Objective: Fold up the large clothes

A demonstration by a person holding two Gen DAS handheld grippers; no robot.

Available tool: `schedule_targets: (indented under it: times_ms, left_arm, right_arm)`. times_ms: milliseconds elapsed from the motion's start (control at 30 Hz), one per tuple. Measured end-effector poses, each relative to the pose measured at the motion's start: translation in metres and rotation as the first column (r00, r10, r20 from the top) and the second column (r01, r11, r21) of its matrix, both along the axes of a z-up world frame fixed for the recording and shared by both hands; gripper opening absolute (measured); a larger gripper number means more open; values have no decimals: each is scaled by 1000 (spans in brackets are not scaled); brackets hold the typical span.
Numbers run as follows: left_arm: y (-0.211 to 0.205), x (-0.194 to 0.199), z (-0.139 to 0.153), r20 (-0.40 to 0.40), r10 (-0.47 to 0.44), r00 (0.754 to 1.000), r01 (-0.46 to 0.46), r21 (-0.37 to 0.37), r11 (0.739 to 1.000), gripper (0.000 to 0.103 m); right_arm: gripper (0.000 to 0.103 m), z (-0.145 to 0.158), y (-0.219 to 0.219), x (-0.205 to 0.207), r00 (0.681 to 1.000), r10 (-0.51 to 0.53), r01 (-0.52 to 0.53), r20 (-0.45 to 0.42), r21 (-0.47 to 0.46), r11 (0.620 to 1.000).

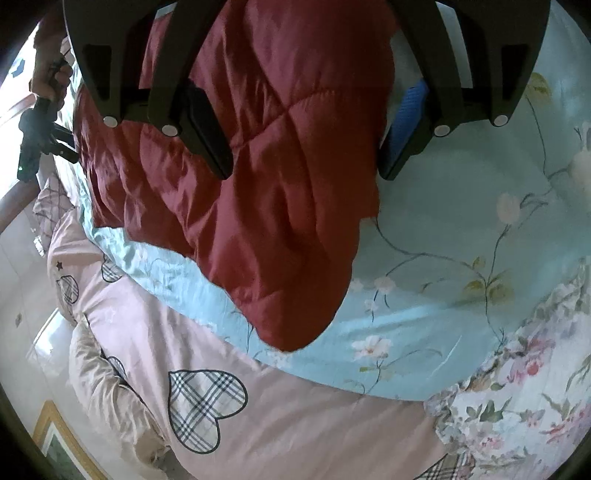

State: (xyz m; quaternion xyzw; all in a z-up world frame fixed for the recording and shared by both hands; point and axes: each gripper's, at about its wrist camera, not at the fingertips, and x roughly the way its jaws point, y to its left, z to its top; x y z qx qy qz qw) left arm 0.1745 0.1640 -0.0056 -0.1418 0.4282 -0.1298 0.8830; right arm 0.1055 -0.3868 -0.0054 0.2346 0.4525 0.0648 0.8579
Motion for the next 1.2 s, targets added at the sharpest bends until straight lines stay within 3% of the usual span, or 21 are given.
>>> schedule_targets:
  times_ms: [267, 467, 500, 533, 567, 600, 633, 767, 900, 1000, 1200]
  left_arm:
    - [-15, 30, 20, 45, 21, 999, -24, 51, 998, 81]
    - [-39, 63, 22, 27, 0, 1000, -3, 132, 991, 81]
    - [-42, 69, 18, 17, -7, 1000, 5, 145, 989, 72]
    - [-44, 73, 14, 4, -12, 1000, 12, 154, 988, 47]
    - [-46, 78, 8, -18, -14, 1000, 17, 168, 986, 32]
    - [-46, 80, 4, -33, -22, 999, 27, 166, 986, 12]
    - [-46, 80, 3, -32, -29, 999, 33, 155, 987, 10]
    - [-48, 80, 19, 22, -19, 1000, 16, 146, 989, 6]
    - [-55, 91, 36, 65, 14, 998, -24, 150, 988, 5]
    - [-63, 106, 27, 54, 24, 998, -34, 184, 982, 5]
    - [-65, 132, -18, -49, 33, 998, -22, 206, 978, 5]
  right_arm:
    - [84, 11, 6, 43, 999, 23, -23, 25, -20, 1000]
    - [83, 3, 2, 93, 1000, 24, -25, -17, -39, 999]
    - [80, 0, 2, 99, 999, 28, -29, -28, -36, 999]
    - [60, -1, 3, 102, 999, 28, -30, -32, -47, 998]
    - [32, -1, 3, 102, 999, 25, -27, -36, -58, 998]
    - [25, 2, 2, 101, 999, 16, -18, -28, -58, 998]
    - [20, 5, 2, 99, 1000, 11, -11, -10, -55, 998]
    - [13, 33, 3, 89, 995, -27, 36, 93, -90, 995]
    - [11, 41, 8, 102, 991, -55, 73, 119, -154, 985]
    - [10, 22, 11, 119, 994, -73, 89, 79, -216, 972]
    - [10, -26, 4, 131, 994, -113, 109, -5, -207, 972]
